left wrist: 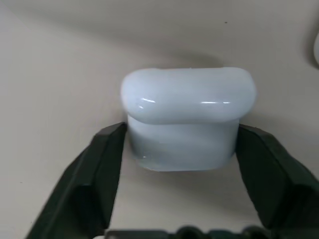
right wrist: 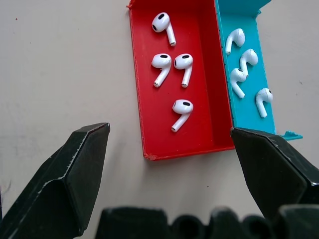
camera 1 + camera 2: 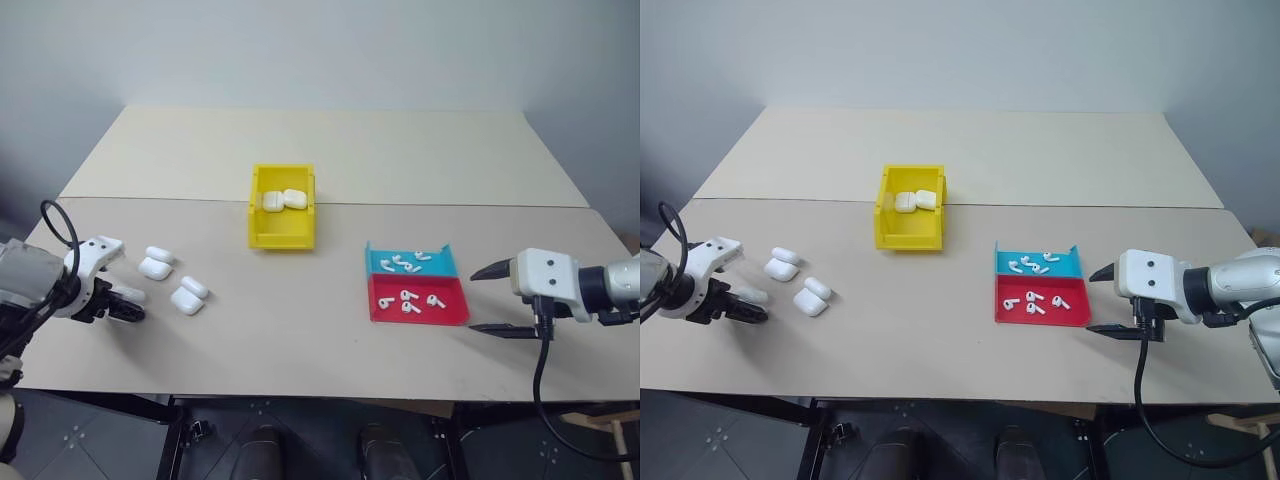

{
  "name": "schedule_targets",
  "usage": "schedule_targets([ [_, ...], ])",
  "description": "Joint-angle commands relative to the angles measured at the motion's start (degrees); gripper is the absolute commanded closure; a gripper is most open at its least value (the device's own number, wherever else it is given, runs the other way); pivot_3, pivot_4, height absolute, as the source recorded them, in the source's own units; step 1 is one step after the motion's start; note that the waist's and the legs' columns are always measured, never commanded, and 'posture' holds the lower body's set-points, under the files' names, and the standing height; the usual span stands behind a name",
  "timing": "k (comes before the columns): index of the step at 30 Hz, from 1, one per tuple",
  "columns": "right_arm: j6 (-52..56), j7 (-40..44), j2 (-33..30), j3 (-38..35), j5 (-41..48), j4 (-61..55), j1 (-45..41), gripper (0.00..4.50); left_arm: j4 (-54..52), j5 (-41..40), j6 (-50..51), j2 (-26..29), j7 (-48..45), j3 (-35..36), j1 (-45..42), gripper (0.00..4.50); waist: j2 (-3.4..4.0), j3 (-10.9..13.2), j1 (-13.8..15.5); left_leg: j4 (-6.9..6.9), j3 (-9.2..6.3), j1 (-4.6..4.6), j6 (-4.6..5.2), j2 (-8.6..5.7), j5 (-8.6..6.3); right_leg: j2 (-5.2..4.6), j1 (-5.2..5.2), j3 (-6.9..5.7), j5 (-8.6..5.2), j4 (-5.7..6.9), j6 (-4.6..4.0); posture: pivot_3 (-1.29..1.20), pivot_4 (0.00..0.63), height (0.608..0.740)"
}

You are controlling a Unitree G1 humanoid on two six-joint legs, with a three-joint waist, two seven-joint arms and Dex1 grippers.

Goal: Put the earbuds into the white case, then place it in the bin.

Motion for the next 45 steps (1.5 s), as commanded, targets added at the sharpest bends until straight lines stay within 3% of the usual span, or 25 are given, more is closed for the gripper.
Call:
schedule_targets([
  [1,0.0,-0.3,-0.9,-1.7,0.2,-1.2,-0.6,0.00,-0.4,-0.5,0.4,-0.4,-1.6,-0.4,1.0,1.71,0.00,0.0,0.0,0.00,0.00,0.00,0.00,0.00,0.00,0.00,0.00,0.00,0.00,0.00,0.00,0.00,0.150,0.740],
  [9,-0.2,-0.4,-1.2,-2.6,0.2,-1.3,-0.2,0.00,-4.9,-0.8,-0.7,2.1,-0.5,4.0,0.8,1.71,-0.02,0.0,0.0,0.01,0.00,-0.03,0.00,0.00,0.00,0.00,-0.01,0.00,0.00,-0.02,0.00,0.00,0.150,0.740],
  [13,-0.3,-0.5,-1.5,-3.3,0.2,-1.1,-0.1,0.00,-12.0,-2.8,-0.6,7.1,-2.6,8.1,1.4,1.71,-0.22,0.1,-0.1,0.07,-0.05,-0.15,0.00,0.01,0.00,0.00,-0.08,-0.03,0.00,-0.02,0.00,0.00,0.150,0.740],
  [17,-0.3,-0.7,-1.9,-4.2,0.1,-0.8,0.2,0.00,-22.4,-8.2,1.3,10.7,-4.0,16.8,2.9,1.71,-0.29,0.1,-0.2,0.12,-0.04,-0.22,0.00,0.02,0.00,-0.02,-0.12,-0.03,0.00,-0.07,0.01,0.00,0.150,0.740],
  [21,-0.2,-0.9,-2.8,-6.3,0.1,-0.7,0.4,0.00,-33.3,-15.2,1.3,8.4,-4.7,29.8,7.1,1.71,-0.29,0.1,-0.2,0.12,-0.04,-0.21,0.00,0.02,0.00,-0.01,-0.12,-0.03,-0.01,-0.04,0.03,0.00,0.150,0.740],
  [23,0.7,-0.4,-3.4,-7.8,1.4,-1.3,-0.1,0.00,-39.5,-20.2,-1.6,1.4,-4.1,38.0,9.3,1.71,-0.25,0.1,-0.2,0.13,-0.03,-0.18,0.00,0.02,0.00,-0.02,-0.11,-0.03,-0.01,-0.03,0.03,0.00,0.150,0.740],
  [26,3.6,0.5,-4.8,-8.7,3.3,-2.7,-1.7,0.00,-47.0,-26.4,-12.4,-17.1,1.7,47.4,12.8,1.71,-0.05,0.0,0.0,0.19,-0.03,-0.14,0.00,0.02,0.00,-0.04,0.00,-0.05,-0.01,-0.01,0.03,0.00,0.150,0.740],
  [28,6.9,2.0,-7.0,-7.2,4.2,-4.2,-3.4,0.00,-49.1,-25.2,-24.3,-29.8,5.1,44.6,17.2,1.71,-0.03,0.0,0.0,0.43,-0.08,-0.18,0.00,0.05,0.00,-0.01,0.02,-0.07,0.00,0.09,0.02,0.00,0.150,0.740],
  [31,11.2,4.5,-9.6,-3.0,5.1,-6.6,-7.1,0.00,-47.2,-22.1,-37.2,-41.0,5.5,37.7,22.3,1.71,0.01,-0.1,-0.3,0.54,-0.02,-0.14,0.00,-0.02,-0.01,-0.09,0.09,0.03,0.03,0.14,0.06,0.00,0.150,0.740],
  [36,18.7,4.7,-7.9,8.8,2.2,-10.2,-17.0,0.00,-34.3,-17.5,-60.3,-49.8,-3.4,28.8,25.5,1.71,-0.01,-0.1,-0.4,0.55,-0.02,0.05,0.00,-0.02,-0.01,-0.04,0.27,0.06,0.05,0.08,0.06,0.00,0.150,0.740],
  [39,24.8,2.4,-4.8,14.6,-0.3,-10.9,-22.0,0.36,-27.6,-16.6,-70.5,-50.5,-10.1,25.8,25.7,1.71,-0.01,-0.1,-0.4,0.53,-0.02,0.05,0.02,-0.01,-0.02,-0.03,0.31,0.04,0.05,-0.06,0.07,0.00,0.150,0.740],
  [45,33.7,-1.8,0.0,21.7,-5.3,-10.3,-26.5,0.36,-21.6,-16.6,-80.5,-50.6,-14.2,23.4,26.5,1.71,-0.01,-0.1,0.0,0.56,-0.04,-0.23,0.04,-0.02,-0.03,-0.05,0.05,0.03,0.08,-0.07,0.12,0.00,0.150,0.740],
])
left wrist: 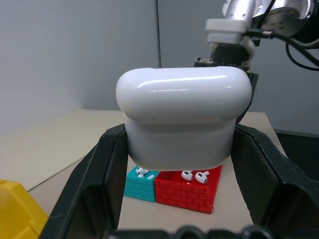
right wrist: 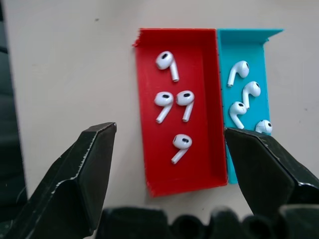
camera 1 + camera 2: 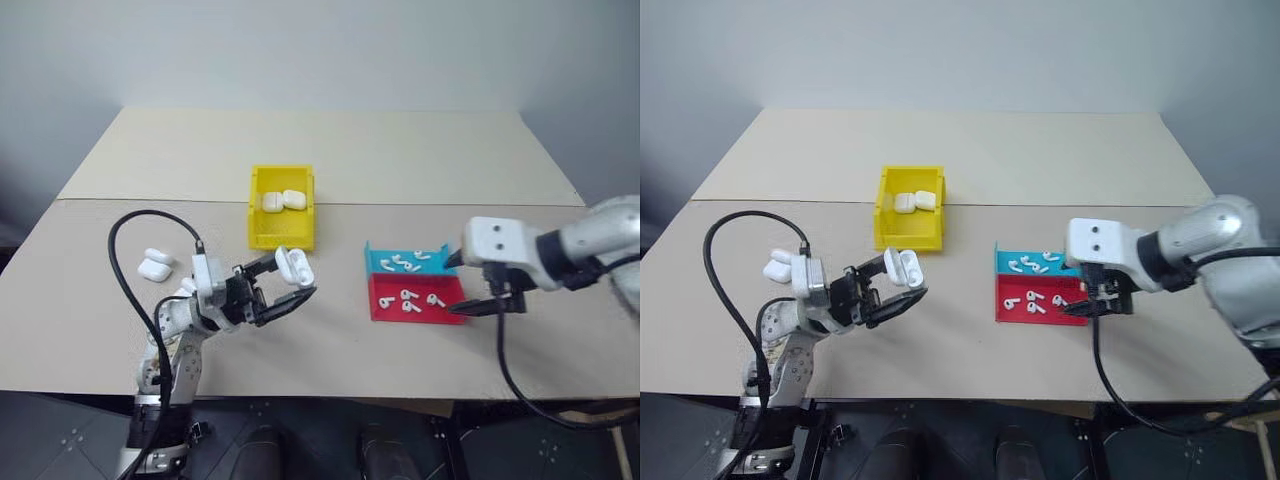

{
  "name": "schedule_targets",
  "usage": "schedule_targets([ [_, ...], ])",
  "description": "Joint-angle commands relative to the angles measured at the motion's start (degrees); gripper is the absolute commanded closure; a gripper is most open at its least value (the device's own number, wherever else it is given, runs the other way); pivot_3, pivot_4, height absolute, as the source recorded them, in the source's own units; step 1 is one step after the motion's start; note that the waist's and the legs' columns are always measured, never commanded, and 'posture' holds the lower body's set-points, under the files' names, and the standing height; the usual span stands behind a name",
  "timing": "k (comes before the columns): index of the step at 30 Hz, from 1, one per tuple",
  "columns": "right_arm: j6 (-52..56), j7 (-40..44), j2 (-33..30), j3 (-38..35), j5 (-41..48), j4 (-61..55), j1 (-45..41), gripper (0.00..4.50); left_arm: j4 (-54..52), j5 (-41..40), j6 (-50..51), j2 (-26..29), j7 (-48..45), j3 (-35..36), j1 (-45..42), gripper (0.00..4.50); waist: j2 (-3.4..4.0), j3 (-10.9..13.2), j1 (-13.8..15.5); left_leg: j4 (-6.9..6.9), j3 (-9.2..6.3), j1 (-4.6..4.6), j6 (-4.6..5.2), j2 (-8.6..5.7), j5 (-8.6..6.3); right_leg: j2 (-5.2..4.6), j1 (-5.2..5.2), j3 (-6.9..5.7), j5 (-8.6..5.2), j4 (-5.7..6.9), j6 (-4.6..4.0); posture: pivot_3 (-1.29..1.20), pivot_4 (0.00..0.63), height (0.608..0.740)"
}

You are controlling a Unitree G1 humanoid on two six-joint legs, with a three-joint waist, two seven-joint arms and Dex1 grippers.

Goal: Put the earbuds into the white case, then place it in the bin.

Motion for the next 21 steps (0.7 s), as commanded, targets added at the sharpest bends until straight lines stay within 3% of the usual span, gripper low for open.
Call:
schedule_targets([
  [1,4.9,-2.1,1.3,2.0,-2.5,0.0,-2.3,0.36,0.6,0.4,-4.9,0.9,-1.3,-1.4,0.4,1.71,0.00,0.0,0.1,0.00,-0.01,0.00,0.00,0.00,0.00,0.00,0.00,-0.01,0.00,0.00,0.00,0.00,0.150,0.740],
  [5,5.4,-3.8,3.2,4.7,-5.7,2.2,-3.4,1.24,0.0,-1.2,-6.4,1.0,-1.2,-2.1,0.8,1.71,0.00,0.0,0.1,0.01,-0.01,-0.01,0.01,0.00,0.00,-0.01,0.01,-0.02,0.01,-0.01,0.02,0.00,0.150,0.740],
  [13,7.7,-5.9,5.9,8.6,-10.3,5.9,-4.0,1.24,-4.8,-1.1,-5.3,3.3,1.2,-4.3,3.7,1.71,0.01,0.0,-0.1,0.00,-0.02,0.00,0.01,0.01,-0.01,0.00,0.00,-0.02,0.02,0.00,0.03,0.00,0.150,0.740],
  [16,7.5,-6.2,6.8,9.7,-11.7,6.9,-3.9,1.83,-6.8,-1.0,-4.3,3.9,3.2,-4.8,4.6,1.71,0.01,0.0,-0.1,-0.01,-0.03,0.01,0.01,0.01,-0.01,0.01,0.00,-0.02,0.01,0.01,0.03,0.00,0.150,0.740],
  [21,8.4,-6.2,8.5,10.3,-12.2,7.2,-4.1,1.83,-9.4,-1.3,-1.7,5.8,5.7,-5.4,5.0,1.71,0.01,0.0,-0.1,-0.01,-0.03,0.02,0.01,0.01,-0.01,0.02,0.00,-0.02,0.01,0.01,0.03,0.00,0.150,0.740],
])
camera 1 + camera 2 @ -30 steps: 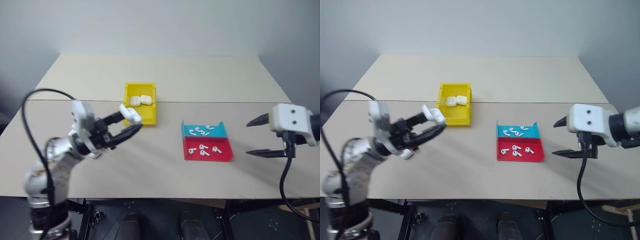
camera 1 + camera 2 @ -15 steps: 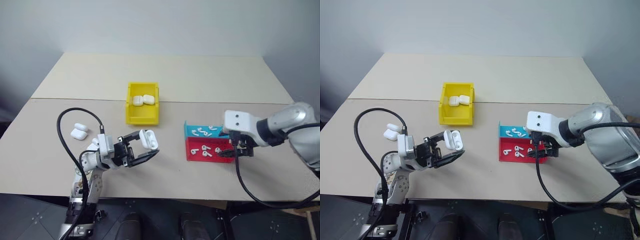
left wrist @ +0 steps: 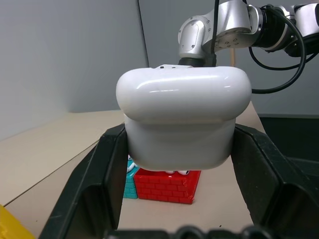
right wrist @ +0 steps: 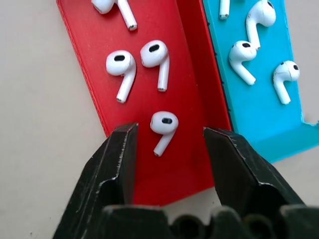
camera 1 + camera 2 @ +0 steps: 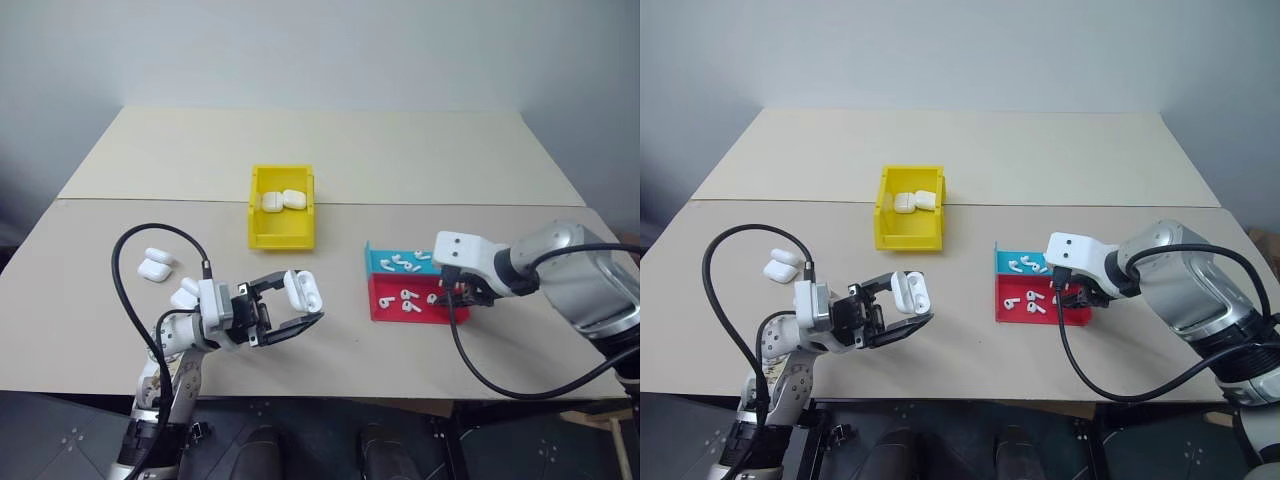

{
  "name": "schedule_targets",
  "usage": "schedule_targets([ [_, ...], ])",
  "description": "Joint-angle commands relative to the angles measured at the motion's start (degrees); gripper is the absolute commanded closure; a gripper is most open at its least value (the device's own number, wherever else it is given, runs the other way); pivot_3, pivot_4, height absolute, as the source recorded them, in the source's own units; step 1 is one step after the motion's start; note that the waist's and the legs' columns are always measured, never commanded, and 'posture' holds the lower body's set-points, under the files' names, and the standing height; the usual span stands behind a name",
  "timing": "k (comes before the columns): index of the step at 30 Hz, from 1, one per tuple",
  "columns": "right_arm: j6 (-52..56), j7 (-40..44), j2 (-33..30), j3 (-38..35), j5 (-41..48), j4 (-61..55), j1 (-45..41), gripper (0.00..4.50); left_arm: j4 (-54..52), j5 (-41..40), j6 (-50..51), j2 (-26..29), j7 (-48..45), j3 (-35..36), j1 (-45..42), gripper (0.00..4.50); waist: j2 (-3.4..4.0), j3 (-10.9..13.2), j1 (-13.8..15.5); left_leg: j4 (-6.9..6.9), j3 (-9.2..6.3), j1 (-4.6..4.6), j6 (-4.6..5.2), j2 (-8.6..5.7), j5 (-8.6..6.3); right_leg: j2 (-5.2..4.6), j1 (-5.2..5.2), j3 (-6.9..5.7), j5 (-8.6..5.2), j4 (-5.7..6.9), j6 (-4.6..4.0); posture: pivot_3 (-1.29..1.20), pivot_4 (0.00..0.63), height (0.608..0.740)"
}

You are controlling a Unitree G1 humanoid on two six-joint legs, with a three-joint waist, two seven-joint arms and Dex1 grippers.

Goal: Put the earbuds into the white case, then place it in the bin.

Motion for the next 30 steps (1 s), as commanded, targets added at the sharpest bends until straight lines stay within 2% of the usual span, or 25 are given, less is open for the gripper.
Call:
schedule_targets([
  [1,1.0,-0.3,0.5,-0.2,-1.2,-0.6,-1.3,1.83,-2.8,-1.0,0.4,0.7,1.4,-0.4,0.1,1.71,0.00,0.0,0.0,0.00,0.00,-0.01,0.00,0.00,0.00,0.00,0.00,0.00,0.00,-0.01,0.00,0.00,0.150,0.740],
  [17,2.6,-1.6,4.7,3.0,-5.3,4.3,-2.4,1.83,-4.8,-1.2,3.0,3.9,2.8,-1.6,0.9,1.71,0.00,0.0,0.0,-0.01,0.00,-0.01,0.00,0.00,0.00,0.01,0.00,0.00,0.00,-0.02,0.00,0.00,0.150,0.740],
  [30,3.9,-0.8,5.1,3.2,-6.4,5.4,-2.9,1.83,-6.9,-2.4,5.2,5.7,4.6,-1.1,1.7,1.71,0.00,0.0,0.0,-0.03,0.00,0.00,0.00,0.00,0.00,0.00,0.01,-0.01,0.00,-0.04,0.00,0.00,0.150,0.740],
])
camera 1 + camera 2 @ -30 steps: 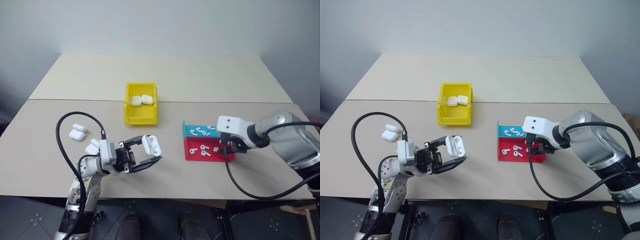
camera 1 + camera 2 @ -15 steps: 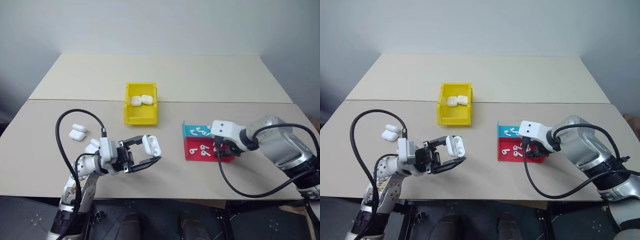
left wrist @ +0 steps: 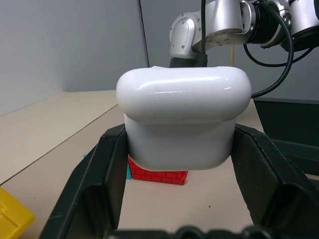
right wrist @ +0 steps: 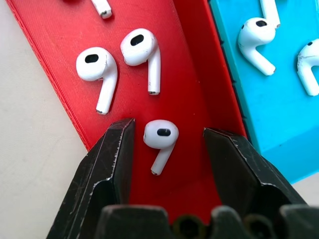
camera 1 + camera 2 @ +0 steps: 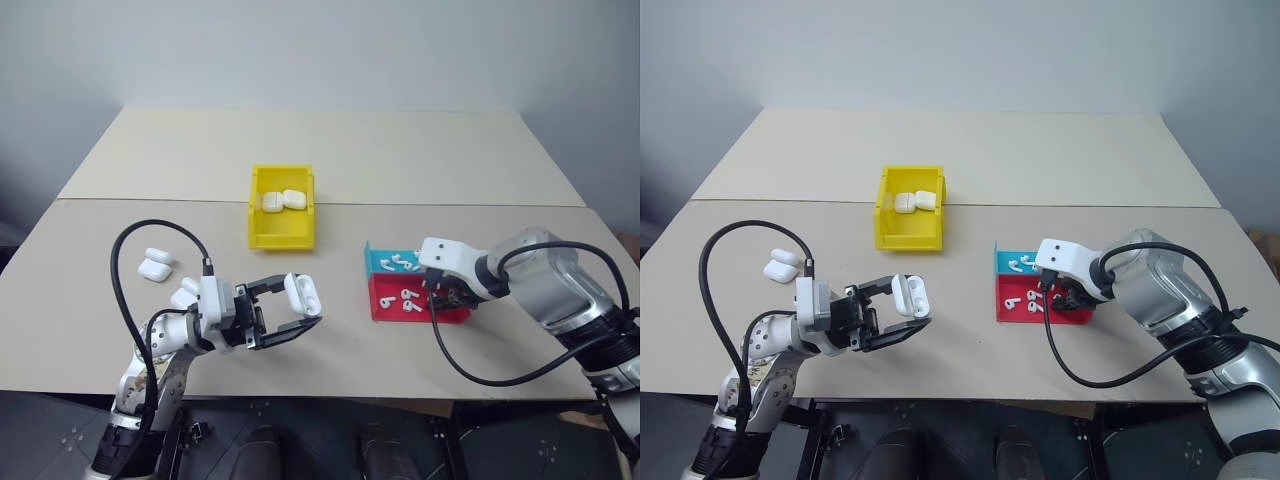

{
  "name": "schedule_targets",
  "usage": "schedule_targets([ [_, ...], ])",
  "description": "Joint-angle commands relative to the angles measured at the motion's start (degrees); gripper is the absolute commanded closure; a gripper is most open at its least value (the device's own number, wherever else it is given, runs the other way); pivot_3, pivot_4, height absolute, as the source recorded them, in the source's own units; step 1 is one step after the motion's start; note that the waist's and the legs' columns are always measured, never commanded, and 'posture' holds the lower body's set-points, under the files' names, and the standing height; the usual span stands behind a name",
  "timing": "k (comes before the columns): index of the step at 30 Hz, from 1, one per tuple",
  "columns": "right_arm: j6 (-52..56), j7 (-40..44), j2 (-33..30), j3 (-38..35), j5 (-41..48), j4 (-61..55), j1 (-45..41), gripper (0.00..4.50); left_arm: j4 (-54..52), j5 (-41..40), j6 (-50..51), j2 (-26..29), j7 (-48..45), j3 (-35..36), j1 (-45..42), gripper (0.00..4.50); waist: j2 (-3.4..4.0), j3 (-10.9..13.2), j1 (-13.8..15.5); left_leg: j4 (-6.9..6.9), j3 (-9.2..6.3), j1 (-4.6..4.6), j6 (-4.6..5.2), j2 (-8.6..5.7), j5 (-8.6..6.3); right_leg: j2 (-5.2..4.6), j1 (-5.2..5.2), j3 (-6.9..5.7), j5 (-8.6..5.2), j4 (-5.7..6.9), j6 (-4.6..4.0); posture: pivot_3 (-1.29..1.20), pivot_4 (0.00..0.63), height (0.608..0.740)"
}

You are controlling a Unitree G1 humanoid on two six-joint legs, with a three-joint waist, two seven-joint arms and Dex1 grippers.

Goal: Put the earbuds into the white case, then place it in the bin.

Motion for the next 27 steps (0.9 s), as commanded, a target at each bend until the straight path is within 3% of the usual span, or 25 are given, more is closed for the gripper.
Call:
schedule_targets([
  [1,1.0,0.4,-0.4,-0.6,-0.3,-0.9,-1.0,1.83,-2.1,-1.3,0.3,0.2,0.8,0.5,-0.1,1.71,0.00,0.0,0.0,0.00,0.00,0.00,0.00,0.00,0.00,0.00,0.00,0.00,0.00,0.00,0.00,0.00,0.150,0.740],
  [3,1.1,0.4,-0.5,-0.5,-0.5,-0.9,-1.0,1.83,-2.1,-1.4,0.3,0.1,1.0,0.4,-0.2,1.71,0.00,0.0,0.0,-0.01,0.00,0.00,0.00,0.00,0.00,0.00,0.00,0.00,0.00,-0.01,0.00,0.00,0.150,0.740],
  [7,1.0,0.6,-0.7,-0.4,-0.5,-1.2,-0.7,2.71,-2.0,-1.4,0.3,0.2,1.1,0.2,-0.3,1.71,0.00,0.0,0.0,0.00,0.00,-0.01,0.00,0.00,0.00,0.00,0.00,0.00,0.00,-0.01,0.00,0.00,0.150,0.740],
  [18,1.2,0.8,-0.6,-0.7,-0.3,-1.7,-0.3,2.71,-2.0,-1.7,1.2,0.3,1.2,0.5,-0.7,1.71,0.00,0.0,0.0,-0.02,0.00,-0.01,0.00,0.00,0.00,0.00,-0.01,0.00,0.00,-0.03,0.00,0.00,0.150,0.740],
  [23,1.0,0.9,-0.8,-0.6,-0.3,-1.9,0.0,3.89,-1.8,-1.5,1.2,0.3,1.5,0.4,-0.9,1.71,0.00,0.0,0.0,-0.03,0.00,-0.02,0.00,0.00,0.00,0.00,-0.01,0.00,0.00,-0.03,0.00,0.00,0.150,0.740],
  [27,1.0,0.7,-0.9,-1.1,-0.2,-2.2,0.3,3.89,-1.7,-1.5,1.1,0.2,1.6,0.4,-0.9,1.71,0.00,0.0,0.0,-0.03,0.00,-0.02,0.00,0.00,0.00,0.00,-0.01,0.00,0.00,-0.04,0.00,0.00,0.150,0.740],
])
